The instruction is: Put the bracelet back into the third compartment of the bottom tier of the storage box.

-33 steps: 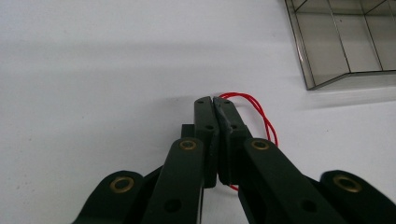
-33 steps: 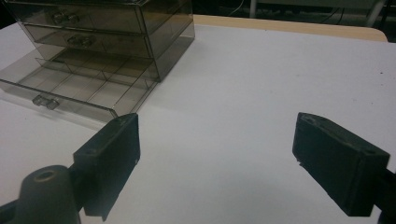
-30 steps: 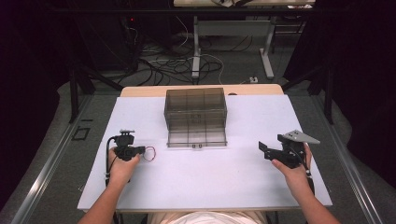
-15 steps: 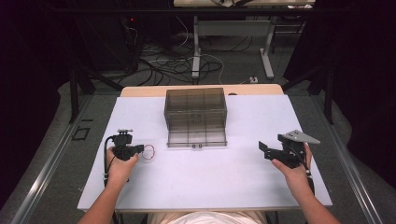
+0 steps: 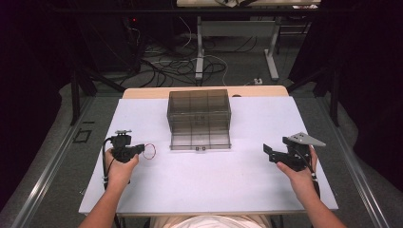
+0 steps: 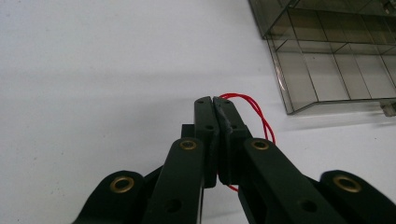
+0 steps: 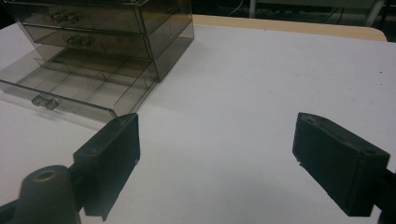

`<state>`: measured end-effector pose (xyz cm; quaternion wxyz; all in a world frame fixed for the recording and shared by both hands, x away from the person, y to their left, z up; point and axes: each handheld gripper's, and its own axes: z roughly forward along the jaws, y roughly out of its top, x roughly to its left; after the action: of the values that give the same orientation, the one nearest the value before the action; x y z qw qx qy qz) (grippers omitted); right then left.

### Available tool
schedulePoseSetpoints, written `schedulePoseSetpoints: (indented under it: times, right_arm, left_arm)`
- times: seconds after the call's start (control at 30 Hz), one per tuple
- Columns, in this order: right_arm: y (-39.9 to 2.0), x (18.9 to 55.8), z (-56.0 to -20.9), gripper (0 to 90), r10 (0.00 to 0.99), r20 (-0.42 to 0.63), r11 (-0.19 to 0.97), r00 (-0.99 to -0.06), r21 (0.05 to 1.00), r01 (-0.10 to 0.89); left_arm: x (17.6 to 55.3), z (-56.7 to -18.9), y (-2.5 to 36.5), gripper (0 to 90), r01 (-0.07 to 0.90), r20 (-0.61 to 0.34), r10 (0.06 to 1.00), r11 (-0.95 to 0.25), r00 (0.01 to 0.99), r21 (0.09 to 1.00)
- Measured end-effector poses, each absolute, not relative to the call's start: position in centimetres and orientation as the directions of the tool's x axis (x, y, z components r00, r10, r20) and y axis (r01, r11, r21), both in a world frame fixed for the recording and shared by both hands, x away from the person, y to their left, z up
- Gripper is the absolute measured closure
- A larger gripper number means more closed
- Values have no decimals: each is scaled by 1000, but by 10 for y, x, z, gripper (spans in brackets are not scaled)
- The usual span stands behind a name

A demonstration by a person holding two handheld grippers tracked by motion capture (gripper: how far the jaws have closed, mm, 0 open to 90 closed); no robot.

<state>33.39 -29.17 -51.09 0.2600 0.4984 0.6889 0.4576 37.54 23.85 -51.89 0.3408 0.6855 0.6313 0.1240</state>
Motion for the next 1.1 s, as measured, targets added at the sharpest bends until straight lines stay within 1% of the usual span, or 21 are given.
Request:
schedulePoseSetpoints:
  times: [0.1,0.63,1.1]
  right_arm:
    - [-292,334,-511,145,924,92,90,-371,891,446]
    - [-292,334,-510,146,926,94,84,-366,893,442]
    - [-292,334,-510,145,927,90,87,-365,893,441]
  left_arm:
    - [374,-517,239,893,785,-262,948,23,179,619]
    - [370,-512,231,893,743,-240,949,12,202,669]
    - [364,-503,223,893,702,-249,944,25,218,711]
